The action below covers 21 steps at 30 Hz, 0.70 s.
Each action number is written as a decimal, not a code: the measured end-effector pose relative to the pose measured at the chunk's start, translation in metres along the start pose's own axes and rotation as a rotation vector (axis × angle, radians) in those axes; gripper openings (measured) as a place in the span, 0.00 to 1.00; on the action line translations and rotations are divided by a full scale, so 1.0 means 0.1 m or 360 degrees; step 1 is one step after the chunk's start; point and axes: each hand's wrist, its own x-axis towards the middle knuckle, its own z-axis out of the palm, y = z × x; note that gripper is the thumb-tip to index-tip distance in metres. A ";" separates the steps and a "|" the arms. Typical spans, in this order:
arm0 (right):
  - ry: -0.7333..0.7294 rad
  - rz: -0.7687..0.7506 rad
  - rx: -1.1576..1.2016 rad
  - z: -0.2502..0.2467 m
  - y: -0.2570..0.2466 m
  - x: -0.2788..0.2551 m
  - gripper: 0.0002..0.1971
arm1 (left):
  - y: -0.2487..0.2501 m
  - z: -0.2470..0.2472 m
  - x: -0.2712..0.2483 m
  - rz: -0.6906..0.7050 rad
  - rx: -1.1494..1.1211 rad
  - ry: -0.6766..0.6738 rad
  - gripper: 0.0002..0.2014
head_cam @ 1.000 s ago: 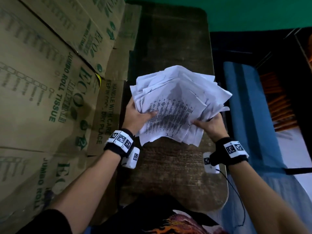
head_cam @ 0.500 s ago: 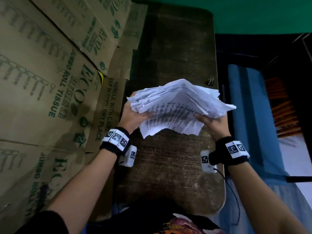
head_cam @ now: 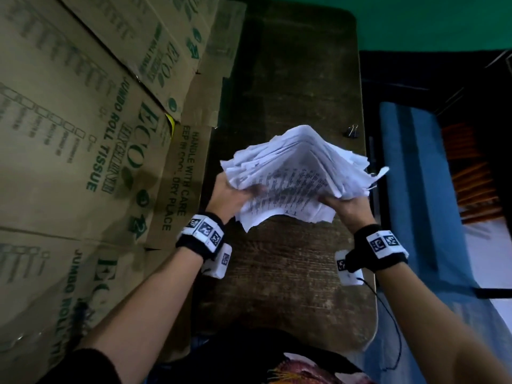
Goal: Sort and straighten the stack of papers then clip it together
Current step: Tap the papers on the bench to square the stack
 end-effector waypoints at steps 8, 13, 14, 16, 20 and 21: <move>-0.0060 -0.0083 -0.0110 -0.09 -0.52 0.39 0.14 | -0.33 -0.31 -0.10 -0.0543 -0.0345 -0.0041 0.37; -0.0667 -0.0010 -0.0875 0.07 -0.55 0.60 0.13 | -0.38 -0.90 -0.10 -0.0345 -0.0159 -0.0163 0.42; -0.0771 0.0042 -0.0986 0.15 -0.51 0.62 0.10 | -0.36 -0.91 -0.05 -0.0322 -0.0004 -0.0291 0.44; -0.0939 0.0096 -0.1124 0.32 -0.42 0.66 0.10 | -0.33 -0.78 0.02 -0.0389 0.0259 -0.0603 0.47; -0.1079 0.0102 -0.1252 0.59 -0.24 0.72 0.11 | -0.52 -0.40 -0.05 -0.0554 0.0427 -0.0765 0.27; -0.1082 0.0107 -0.1246 0.62 -0.19 0.73 0.11 | -0.57 -0.35 -0.07 -0.0585 0.0394 -0.0630 0.22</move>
